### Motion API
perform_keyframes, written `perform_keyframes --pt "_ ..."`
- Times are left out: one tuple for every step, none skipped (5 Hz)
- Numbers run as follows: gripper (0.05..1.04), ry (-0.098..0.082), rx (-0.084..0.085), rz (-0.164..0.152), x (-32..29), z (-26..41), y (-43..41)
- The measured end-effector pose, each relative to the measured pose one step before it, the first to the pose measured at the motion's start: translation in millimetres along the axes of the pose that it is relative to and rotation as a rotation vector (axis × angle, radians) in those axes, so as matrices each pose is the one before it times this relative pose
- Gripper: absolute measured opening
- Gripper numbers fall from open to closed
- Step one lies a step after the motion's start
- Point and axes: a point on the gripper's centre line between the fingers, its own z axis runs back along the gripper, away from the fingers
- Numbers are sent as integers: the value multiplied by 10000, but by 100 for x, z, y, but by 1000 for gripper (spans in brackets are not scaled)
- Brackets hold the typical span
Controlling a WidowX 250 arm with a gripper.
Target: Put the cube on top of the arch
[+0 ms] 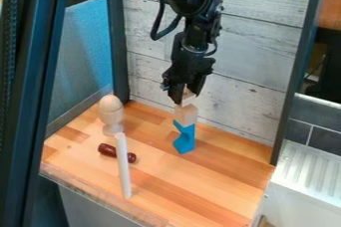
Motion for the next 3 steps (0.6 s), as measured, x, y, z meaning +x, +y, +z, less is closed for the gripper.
perform_keyframes --pt "565 -12 -3 -3 -66 91 -64" --pt "565 15 -26 -49 -219 60 -176" --pt "565 57 38 -13 -160 -151 95"
